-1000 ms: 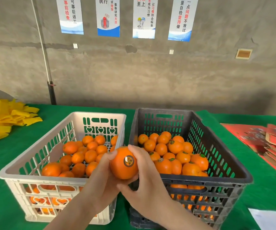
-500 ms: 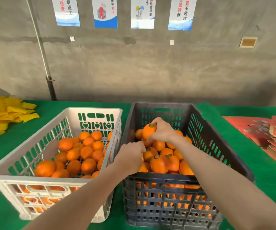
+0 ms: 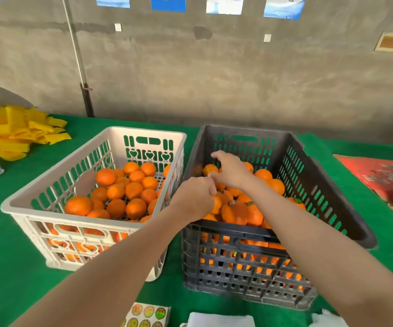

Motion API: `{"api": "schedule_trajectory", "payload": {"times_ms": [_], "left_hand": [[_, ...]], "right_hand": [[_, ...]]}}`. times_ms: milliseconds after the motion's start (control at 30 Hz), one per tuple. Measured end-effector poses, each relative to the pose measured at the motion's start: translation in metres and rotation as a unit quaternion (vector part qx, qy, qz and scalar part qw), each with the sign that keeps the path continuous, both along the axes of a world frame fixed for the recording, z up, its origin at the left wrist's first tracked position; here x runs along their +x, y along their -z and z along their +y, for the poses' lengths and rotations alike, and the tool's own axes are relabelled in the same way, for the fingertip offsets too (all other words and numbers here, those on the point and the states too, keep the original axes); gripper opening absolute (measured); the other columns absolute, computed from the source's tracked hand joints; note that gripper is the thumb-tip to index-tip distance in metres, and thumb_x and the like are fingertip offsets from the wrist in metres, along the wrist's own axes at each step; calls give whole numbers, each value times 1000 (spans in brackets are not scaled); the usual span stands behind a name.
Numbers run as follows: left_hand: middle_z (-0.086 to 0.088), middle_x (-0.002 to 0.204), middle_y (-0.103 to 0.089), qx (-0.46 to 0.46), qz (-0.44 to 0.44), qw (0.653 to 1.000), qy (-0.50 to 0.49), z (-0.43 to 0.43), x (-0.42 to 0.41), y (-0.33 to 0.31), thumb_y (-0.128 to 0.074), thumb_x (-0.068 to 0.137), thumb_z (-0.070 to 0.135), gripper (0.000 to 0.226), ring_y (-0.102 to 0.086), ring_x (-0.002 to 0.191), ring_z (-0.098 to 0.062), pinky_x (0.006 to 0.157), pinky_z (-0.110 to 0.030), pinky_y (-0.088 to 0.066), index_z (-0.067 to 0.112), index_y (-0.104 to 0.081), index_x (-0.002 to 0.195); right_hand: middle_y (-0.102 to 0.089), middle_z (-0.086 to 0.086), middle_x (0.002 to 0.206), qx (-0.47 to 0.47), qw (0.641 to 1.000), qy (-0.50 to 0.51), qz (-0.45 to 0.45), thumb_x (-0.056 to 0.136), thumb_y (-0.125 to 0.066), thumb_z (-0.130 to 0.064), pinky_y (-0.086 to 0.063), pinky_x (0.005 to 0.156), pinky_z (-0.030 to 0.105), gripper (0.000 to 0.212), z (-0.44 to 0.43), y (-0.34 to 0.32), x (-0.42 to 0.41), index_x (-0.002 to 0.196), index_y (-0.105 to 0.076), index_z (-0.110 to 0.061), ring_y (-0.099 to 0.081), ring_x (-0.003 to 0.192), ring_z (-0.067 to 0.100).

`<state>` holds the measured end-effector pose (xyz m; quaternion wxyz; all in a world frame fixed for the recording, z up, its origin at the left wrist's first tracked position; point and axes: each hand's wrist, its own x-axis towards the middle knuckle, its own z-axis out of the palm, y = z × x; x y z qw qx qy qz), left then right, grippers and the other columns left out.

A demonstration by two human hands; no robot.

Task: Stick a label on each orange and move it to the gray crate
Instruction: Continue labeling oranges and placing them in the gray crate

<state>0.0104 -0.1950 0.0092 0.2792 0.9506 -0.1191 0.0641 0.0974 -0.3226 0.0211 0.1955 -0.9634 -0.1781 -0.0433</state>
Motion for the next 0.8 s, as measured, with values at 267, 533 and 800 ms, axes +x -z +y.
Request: {"api": "schedule_trajectory", "payload": {"times_ms": [267, 533, 800], "left_hand": [[-14, 90, -67, -116, -68, 991, -10, 5, -19, -7, -53, 86, 1, 15, -61, 89, -26, 78, -35, -47, 7, -65, 90], [-1, 88, -60, -74, -111, 991, 12, 5, -71, 10, -54, 96, 17, 18, -57, 85, -15, 75, -22, -41, 7, -63, 108], [0, 100, -56, -139, -183, 973, -17, 19, -146, 81, -61, 85, -1, 21, -49, 90, -9, 87, -7, -36, 3, -63, 105]], "right_hand": [[-62, 16, 67, 191, 948, -245, -65, 92, -52, -22, -45, 55, 33, 34, -1, 20, -176, 72, -62, 4, -57, 61, 25], [-52, 15, 128, -202, 934, -140, 260, 92, -51, -49, -43, 97, 44, 59, -16, 158, -188, 130, -52, -4, -46, 120, 31], [-60, 20, 93, -124, 954, -82, 260, 84, -60, -24, -45, 77, 39, 32, -11, 179, -191, 95, -63, 6, -57, 95, 34]]}}
